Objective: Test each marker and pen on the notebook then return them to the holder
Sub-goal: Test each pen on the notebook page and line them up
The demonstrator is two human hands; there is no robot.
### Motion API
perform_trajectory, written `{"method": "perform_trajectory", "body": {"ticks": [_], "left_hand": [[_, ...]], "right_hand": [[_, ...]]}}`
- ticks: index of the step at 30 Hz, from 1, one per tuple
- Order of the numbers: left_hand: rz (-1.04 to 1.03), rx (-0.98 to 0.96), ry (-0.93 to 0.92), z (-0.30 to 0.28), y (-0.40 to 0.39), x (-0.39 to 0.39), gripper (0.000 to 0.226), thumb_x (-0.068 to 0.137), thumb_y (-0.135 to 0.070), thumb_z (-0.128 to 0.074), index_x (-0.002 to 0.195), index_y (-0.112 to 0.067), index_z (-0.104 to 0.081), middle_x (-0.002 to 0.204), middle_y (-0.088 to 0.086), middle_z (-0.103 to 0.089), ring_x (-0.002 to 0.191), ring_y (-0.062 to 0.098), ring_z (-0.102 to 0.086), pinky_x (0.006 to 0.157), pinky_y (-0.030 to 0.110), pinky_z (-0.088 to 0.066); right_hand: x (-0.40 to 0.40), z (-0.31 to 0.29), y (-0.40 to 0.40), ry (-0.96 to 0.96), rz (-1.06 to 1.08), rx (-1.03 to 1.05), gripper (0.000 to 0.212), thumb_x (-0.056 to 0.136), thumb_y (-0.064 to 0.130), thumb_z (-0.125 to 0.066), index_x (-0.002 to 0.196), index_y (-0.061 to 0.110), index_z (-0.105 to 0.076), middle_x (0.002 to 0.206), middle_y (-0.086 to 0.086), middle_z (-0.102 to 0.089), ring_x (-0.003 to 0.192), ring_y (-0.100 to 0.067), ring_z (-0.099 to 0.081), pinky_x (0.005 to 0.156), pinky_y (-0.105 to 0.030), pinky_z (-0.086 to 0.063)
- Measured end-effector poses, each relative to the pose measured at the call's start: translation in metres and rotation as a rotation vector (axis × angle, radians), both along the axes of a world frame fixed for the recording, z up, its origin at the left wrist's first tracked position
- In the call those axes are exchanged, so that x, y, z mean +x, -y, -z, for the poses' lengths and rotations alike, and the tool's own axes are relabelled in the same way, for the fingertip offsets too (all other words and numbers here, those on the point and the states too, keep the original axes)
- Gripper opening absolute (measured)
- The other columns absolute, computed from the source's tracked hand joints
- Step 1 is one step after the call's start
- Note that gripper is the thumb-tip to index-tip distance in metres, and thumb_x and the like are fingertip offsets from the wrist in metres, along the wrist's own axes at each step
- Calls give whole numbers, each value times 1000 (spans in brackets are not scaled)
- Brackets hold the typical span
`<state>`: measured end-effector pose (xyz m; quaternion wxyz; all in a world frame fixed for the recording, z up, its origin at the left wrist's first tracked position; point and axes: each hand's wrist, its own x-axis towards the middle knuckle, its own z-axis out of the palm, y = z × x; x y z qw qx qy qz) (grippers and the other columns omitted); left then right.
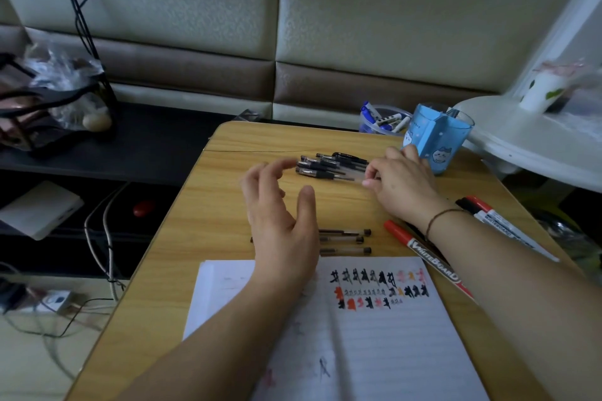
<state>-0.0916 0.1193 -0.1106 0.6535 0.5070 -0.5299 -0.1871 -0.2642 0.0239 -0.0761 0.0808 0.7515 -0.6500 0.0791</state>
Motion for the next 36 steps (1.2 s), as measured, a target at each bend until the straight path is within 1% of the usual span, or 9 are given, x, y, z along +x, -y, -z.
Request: {"method": "perform_trajectory", "body": {"ticks": [3,6,9,13,17,21,26,30,36], "left_hand": [[-27,-70,72,1,-1,1,41,83,-13,-66,122,-21,-55,127,-3,-38,120,16,-43,100,46,-42],[-71,-99,250,-1,-2,-3,40,86,-27,-66,124,-23,-56,133,-1,-43,127,16,-41,107,44,-34],[6,-155,407,-1,-3,-6,25,97,-34,-48,111,-19,-63,109,-6,-60,103,17,-53,89,44,-42],[411,-210,427,-7,-11,-9,30,103,-32,-38,103,-10,-58,87,-12,-51,76,6,-50,66,25,-42],[594,-289,633,-9,-16,-10,22,99,-29,-48,93,-10,-57,79,-5,-53,68,13,-49,59,27,-40],[609,-280,766,-3,-14,-9,28,101,-39,-47,95,-19,-65,73,-4,-66,59,20,-58,49,33,-45],[685,-135,583,-4,-16,-8,38,97,-52,-42,118,-24,-56,73,-11,-59,64,14,-58,58,36,-48],[615,-81,271,-1,-12,-1,30,93,-18,-32,120,-19,-46,79,5,-48,70,25,-46,64,47,-40],[580,-85,282,5,-5,-4,41,99,-4,-40,135,-24,-41,101,-3,-61,73,21,-57,67,40,-51]], "right_hand": [[0,-14,-30,171,-44,-210,16,94,38,-53,99,26,-61,96,11,-56,104,-17,-42,88,-39,-38],[-4,-32,-75,455,-190,-264,10,91,35,-56,93,27,-61,85,13,-56,91,-10,-54,78,-28,-47],[-6,-44,-118,909,-291,-189,8,89,34,-59,87,27,-61,77,6,-66,79,-5,-63,70,-14,-49],[-5,-40,-145,1490,-325,78,23,74,50,-71,82,29,-67,62,0,-61,64,-17,-59,63,-31,-50],[-7,-23,-147,1303,-346,289,16,82,35,-69,76,20,-66,55,-6,-61,52,-24,-59,55,-33,-48],[-21,-18,-147,1233,-416,375,17,88,26,-60,75,14,-60,63,-15,-65,58,-24,-65,57,-28,-50],[-42,-15,-156,1394,-388,489,28,81,40,-69,93,15,-73,91,-18,-72,79,-26,-70,58,-31,-55],[-44,9,-163,1244,-200,230,18,72,31,-71,72,14,-68,59,-16,-66,46,-22,-56,44,-28,-46],[-40,37,-159,1192,-177,-24,45,75,35,-77,58,6,-47,45,-13,-45,36,-22,-40,40,-24,-36]]}}
